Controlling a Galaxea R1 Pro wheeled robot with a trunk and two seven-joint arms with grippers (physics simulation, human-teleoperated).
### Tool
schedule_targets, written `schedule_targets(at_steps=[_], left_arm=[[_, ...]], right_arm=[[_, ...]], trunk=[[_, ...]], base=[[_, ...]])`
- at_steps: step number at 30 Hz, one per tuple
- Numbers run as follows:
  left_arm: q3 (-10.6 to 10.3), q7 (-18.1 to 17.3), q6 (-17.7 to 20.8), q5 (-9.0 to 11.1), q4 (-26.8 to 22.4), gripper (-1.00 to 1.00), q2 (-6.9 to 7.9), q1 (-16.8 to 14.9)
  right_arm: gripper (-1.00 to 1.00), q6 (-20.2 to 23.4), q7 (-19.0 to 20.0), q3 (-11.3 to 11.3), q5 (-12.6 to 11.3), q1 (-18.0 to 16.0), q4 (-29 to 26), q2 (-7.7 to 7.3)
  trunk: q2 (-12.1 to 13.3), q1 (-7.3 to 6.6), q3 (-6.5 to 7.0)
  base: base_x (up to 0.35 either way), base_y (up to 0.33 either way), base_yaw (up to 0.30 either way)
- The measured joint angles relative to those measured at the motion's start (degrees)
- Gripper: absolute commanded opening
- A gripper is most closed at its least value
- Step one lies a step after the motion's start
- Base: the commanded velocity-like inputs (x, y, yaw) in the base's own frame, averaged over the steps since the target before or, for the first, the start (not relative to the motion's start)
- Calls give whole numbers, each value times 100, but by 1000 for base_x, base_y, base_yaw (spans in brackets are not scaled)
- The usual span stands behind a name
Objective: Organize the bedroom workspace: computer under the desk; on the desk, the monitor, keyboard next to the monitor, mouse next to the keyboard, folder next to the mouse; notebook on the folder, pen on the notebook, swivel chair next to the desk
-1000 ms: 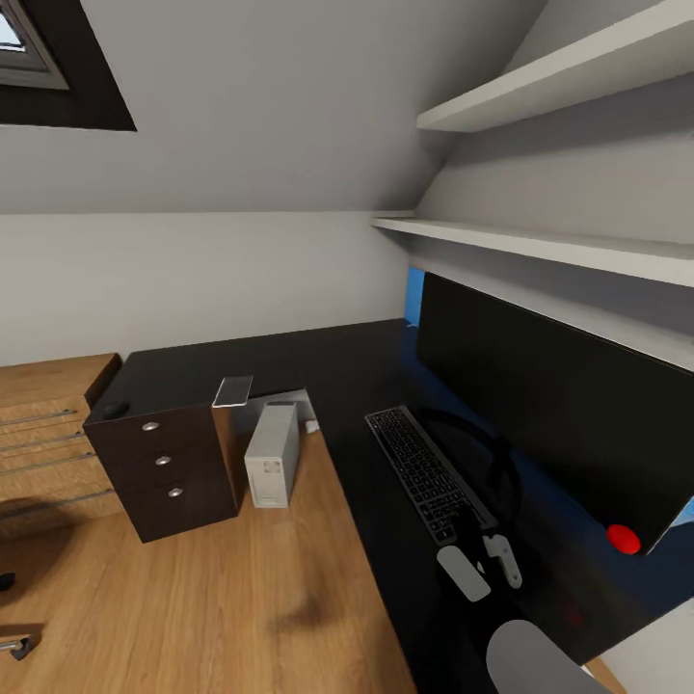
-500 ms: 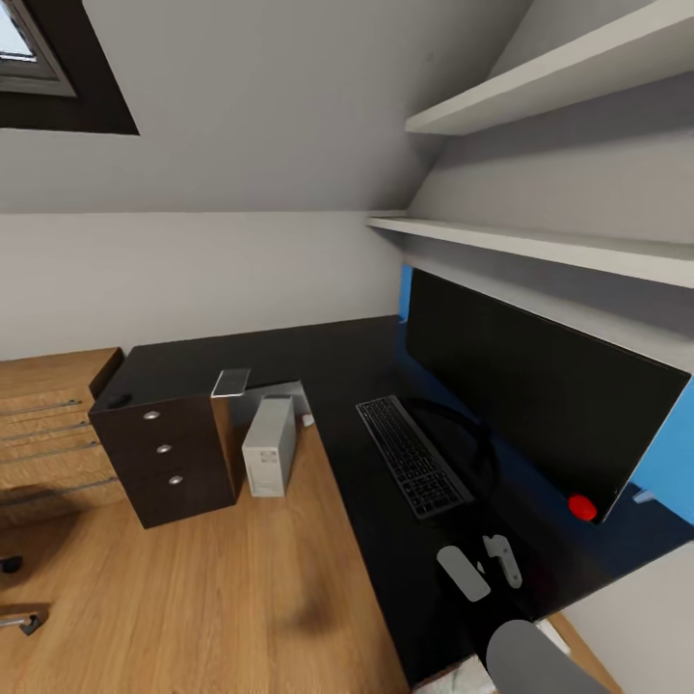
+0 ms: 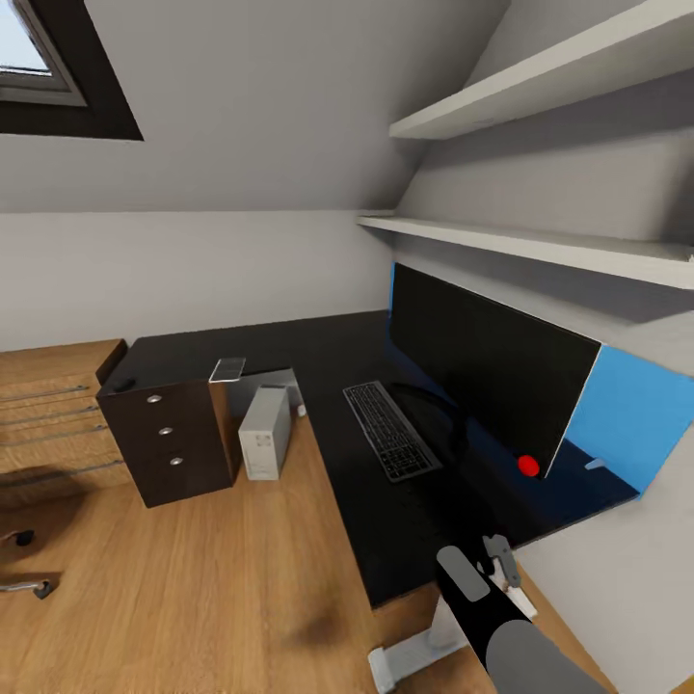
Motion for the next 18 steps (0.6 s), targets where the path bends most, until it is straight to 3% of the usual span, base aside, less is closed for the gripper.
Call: schedule_targets(at_steps=[18], left_arm=[[26, 7, 7, 5, 0, 100, 0, 0]], right_arm=[[100, -9, -8, -6, -45, 1, 6, 0]], trunk=[[0, 0, 0]], base=[[-287, -146, 0]])
